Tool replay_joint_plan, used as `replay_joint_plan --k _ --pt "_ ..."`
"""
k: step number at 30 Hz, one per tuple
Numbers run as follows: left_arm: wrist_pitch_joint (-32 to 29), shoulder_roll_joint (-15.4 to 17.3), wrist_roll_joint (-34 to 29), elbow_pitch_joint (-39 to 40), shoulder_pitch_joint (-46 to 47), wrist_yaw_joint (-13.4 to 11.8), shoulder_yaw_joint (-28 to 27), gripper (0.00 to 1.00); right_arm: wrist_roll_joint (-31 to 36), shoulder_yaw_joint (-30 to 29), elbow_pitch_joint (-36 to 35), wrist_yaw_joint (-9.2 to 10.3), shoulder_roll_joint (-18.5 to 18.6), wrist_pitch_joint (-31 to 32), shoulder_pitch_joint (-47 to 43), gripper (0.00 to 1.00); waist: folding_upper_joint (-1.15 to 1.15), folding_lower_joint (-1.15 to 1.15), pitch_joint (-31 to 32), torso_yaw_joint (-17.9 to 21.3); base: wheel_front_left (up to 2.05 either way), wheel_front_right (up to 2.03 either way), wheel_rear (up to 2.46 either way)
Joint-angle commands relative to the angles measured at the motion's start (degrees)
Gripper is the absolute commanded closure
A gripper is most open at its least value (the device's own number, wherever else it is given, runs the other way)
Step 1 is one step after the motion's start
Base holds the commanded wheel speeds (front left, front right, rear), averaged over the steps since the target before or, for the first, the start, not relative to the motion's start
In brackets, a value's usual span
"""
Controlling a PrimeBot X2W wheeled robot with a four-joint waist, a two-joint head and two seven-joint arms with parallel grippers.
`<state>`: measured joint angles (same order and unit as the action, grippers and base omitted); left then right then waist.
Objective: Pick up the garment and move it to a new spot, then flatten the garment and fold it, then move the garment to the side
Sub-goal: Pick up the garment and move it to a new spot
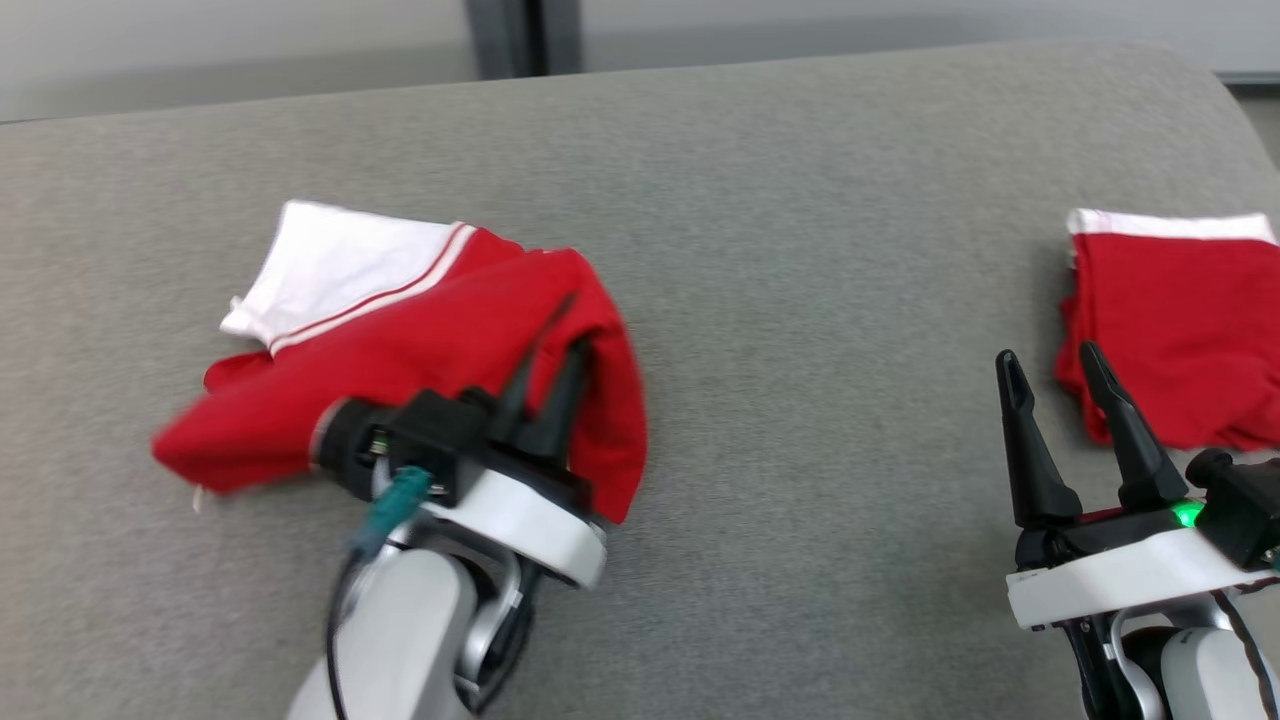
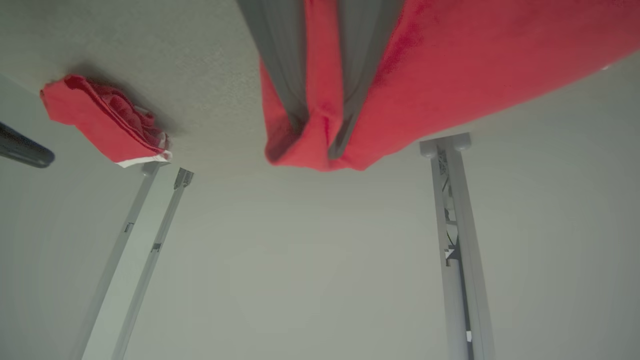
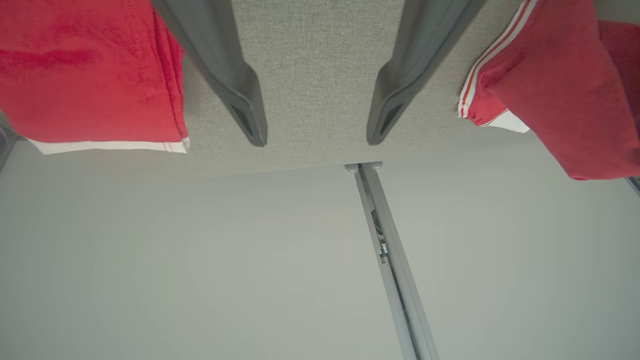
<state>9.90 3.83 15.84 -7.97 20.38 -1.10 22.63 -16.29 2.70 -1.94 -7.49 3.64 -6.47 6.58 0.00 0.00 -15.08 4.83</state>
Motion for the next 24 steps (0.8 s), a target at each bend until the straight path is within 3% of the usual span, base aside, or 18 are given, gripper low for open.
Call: replay_joint_plan --k 1,4,13,14,15,16,24 --pt "-0.5 -0.1 0.6 -0.5 0.2 0.8 1.5 1.00 -0.4 0.0 0.4 -0.01 0.0 -0.6 0.5 0.00 0.00 0.00 -1.6 2.9 0.00 0.00 0.00" --pt "-2.1 -0.4 1.7 -2.6 1.6 2.8 6.8 1.00 -1.0 0.3 1.5 -0.01 -0.3 -1.8 1.4 0.00 0.00 0.00 -2.9 6.8 0.00 0.00 0.00" --pt "-2.5 -0.7 6.5 -9.4 5.9 4.2 17.6 1.00 -2.5 0.3 4.1 -0.01 -0.6 -4.2 1.9 0.00 0.00 0.00 -5.1 12.4 0.00 0.00 0.00" --pt "-2.3 -0.7 8.0 -10.5 6.3 4.3 18.4 0.93 -2.5 0.5 4.3 -0.01 -0.7 -4.4 2.1 0.00 0.00 0.00 -5.2 12.7 0.00 0.00 0.00" --pt "-2.9 -0.7 8.2 -12.1 7.2 4.0 19.4 0.52 -2.7 0.5 4.5 -0.01 -0.6 -4.6 2.3 0.00 0.00 0.00 -5.3 12.9 0.00 0.00 0.00" --pt "-2.8 -0.8 9.5 -13.0 7.7 4.2 20.2 0.00 -2.7 0.6 4.8 -0.01 -0.6 -4.9 2.4 0.00 0.00 0.00 -5.4 13.0 0.00 0.00 0.00" --pt "-0.1 -0.4 10.2 -16.1 9.0 3.4 23.0 0.00 -2.5 -0.8 5.6 -0.01 -0.6 -5.6 1.6 0.00 0.00 0.00 -3.4 10.3 0.00 0.00 0.00"
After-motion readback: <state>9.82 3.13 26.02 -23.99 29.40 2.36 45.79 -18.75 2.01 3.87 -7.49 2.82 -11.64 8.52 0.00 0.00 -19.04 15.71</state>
